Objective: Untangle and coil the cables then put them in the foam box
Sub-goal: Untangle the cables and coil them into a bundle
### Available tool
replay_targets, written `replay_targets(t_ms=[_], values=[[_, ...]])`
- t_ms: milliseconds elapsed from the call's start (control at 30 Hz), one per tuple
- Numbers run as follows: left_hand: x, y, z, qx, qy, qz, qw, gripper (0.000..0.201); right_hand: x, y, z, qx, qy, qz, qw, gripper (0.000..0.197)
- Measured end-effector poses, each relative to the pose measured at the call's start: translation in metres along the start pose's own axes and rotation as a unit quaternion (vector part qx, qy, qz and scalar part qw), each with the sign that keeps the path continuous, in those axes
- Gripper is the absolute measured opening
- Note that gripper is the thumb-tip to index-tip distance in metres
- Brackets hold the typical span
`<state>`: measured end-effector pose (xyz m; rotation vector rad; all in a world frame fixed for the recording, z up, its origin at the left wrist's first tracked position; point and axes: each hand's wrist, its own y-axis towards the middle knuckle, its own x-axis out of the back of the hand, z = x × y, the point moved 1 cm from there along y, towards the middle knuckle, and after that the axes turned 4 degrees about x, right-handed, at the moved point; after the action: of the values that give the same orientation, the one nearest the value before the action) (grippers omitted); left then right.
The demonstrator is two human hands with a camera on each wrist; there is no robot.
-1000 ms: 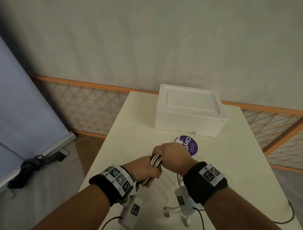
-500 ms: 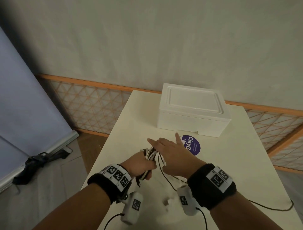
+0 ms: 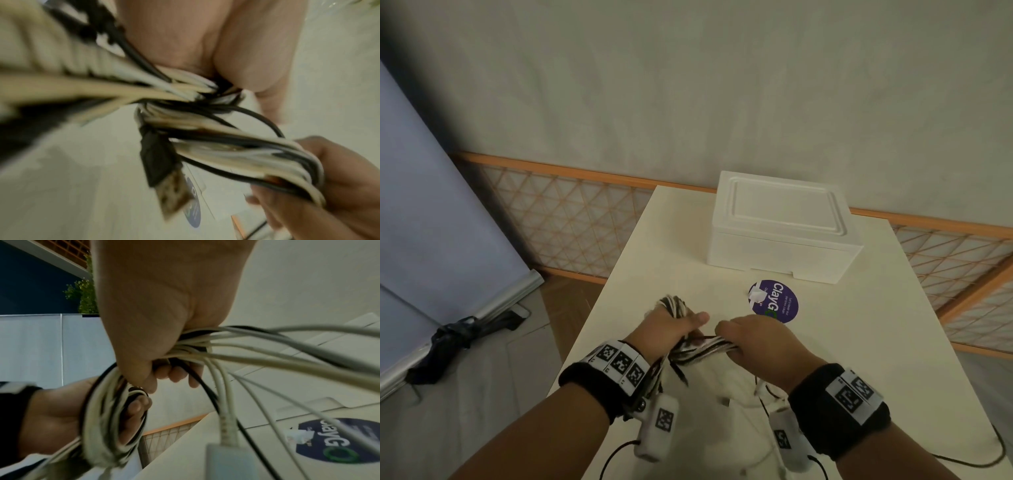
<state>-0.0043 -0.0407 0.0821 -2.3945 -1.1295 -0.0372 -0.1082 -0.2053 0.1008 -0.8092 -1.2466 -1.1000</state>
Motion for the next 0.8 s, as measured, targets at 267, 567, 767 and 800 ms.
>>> replay_targets(t_ms=[267, 567, 767, 800], values=[[0.002, 0.002, -0.015, -0.056, -0.063, -0.043, 0.996, 0.023, -0.015, -0.017, 0.000, -0.016, -0.082, -0.039, 0.996, 0.036], [0.007, -0.005, -0.022, -0.033, -0.241, -0.025, 0.970, 0.035, 0.003, -0.019, -0.001, -0.095, 0.049, 0.088, 0.990, 0.062], [0.002, -0.007, -0.032, -0.026, -0.255, -0.036, 0.966, 0.037, 0.009, 0.002, 0.015, -0.090, 0.074, 0.025, 0.993, 0.070], [0.000, -0.007, -0.033, -0.017, -0.261, -0.030, 0.965, 0.036, 0.006, 0.007, 0.018, -0.079, 0.053, 0.017, 0.995, 0.058]])
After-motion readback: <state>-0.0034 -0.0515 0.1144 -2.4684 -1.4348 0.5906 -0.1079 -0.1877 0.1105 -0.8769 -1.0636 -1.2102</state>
